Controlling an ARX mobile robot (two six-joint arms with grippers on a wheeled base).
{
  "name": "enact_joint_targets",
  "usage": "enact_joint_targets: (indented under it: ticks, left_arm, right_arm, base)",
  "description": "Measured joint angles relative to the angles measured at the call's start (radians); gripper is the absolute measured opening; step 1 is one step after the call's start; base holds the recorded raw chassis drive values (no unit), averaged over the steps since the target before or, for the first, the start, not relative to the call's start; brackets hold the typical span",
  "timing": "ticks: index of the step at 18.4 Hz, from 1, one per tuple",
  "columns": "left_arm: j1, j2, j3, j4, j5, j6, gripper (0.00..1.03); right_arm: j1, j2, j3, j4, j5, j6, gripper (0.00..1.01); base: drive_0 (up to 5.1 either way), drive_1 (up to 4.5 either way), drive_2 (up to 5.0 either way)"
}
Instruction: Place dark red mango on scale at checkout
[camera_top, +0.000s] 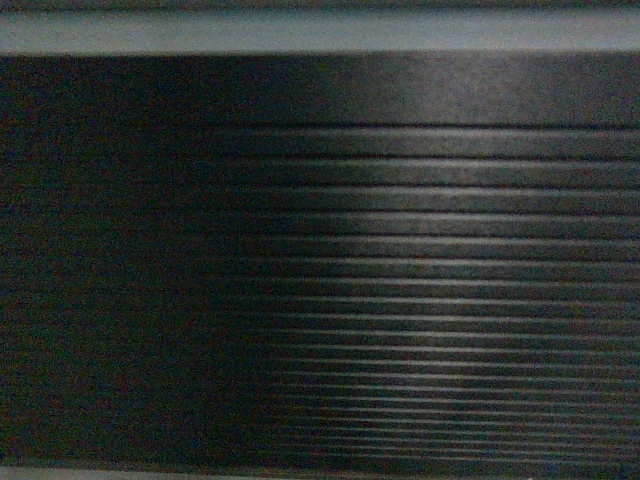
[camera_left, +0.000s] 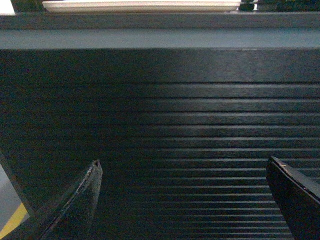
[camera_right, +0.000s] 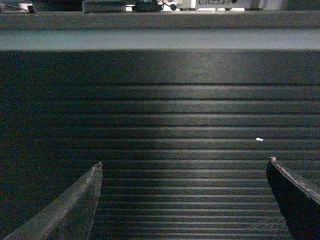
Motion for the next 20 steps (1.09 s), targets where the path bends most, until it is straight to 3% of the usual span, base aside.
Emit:
enact_joint_targets:
  ticks: [20]
  left_arm:
    - [0.000,0.000,0.000,-0.002,0.000,0.000,0.98]
  right_arm:
    - [0.000,0.000,0.000,-0.001,0.000,0.000,0.98]
  base:
    - [0.0,0.00,0.0]
